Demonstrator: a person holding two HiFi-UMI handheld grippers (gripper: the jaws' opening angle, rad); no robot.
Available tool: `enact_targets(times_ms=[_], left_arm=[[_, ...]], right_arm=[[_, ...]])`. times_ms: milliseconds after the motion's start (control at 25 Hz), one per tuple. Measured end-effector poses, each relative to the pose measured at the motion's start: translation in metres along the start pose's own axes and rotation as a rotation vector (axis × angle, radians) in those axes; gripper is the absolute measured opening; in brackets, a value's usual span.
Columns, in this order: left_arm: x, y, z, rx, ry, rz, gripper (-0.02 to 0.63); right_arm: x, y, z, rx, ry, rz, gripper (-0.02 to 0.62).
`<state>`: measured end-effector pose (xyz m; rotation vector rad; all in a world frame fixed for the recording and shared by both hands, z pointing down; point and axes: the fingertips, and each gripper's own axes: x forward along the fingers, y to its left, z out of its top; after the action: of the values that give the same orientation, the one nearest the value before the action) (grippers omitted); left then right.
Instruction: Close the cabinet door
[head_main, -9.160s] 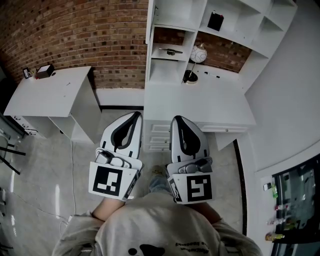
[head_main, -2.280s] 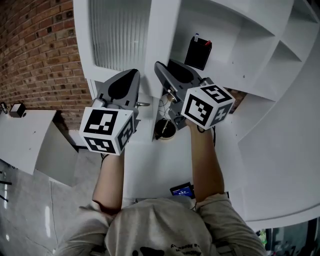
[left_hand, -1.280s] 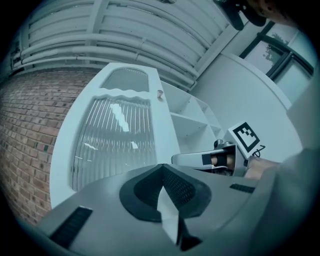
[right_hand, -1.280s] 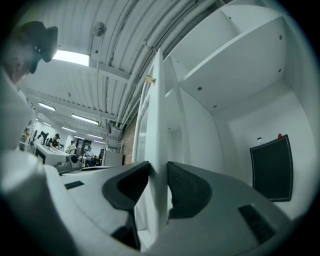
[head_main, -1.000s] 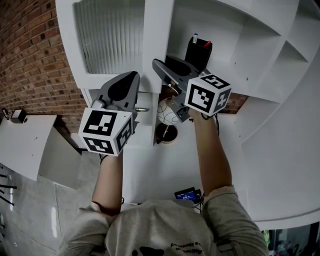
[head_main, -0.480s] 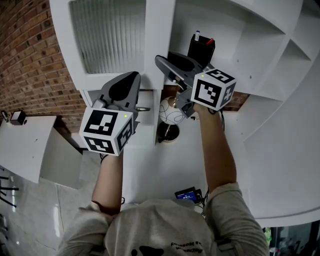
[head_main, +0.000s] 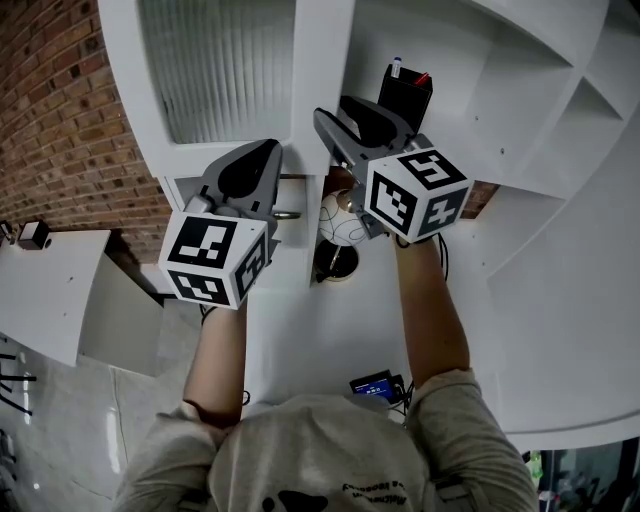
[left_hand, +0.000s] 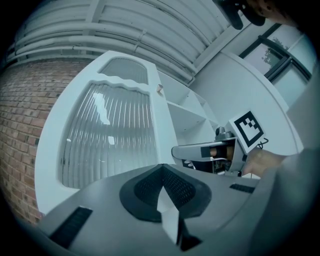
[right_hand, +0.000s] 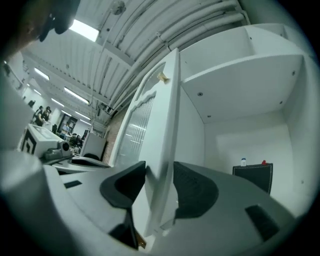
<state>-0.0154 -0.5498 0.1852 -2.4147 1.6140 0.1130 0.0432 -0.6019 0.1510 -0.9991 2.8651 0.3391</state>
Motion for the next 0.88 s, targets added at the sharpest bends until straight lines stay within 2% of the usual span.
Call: enact_targets(times_ms=[160, 600, 880], left_arm=[[-0.001, 0.000, 0.000, -0.003, 0.000, -0.001, 0.008], [-0.008, -0.001, 0.002, 0.002, -0.004, 0.008, 0.008], [-0.024, 0.001, 0.008, 0.004, -0.007, 0.023, 0.008]], right_arm=[[-0.005, 0.001, 0.002, -0.055, 0.001, -0.090, 0.164], [-0.021, 0.020, 0.012, -0.010, -0.079, -0.185, 0.163], [-0.027, 0.040, 0.014, 0.012, -0.117, -0.231, 0.059]])
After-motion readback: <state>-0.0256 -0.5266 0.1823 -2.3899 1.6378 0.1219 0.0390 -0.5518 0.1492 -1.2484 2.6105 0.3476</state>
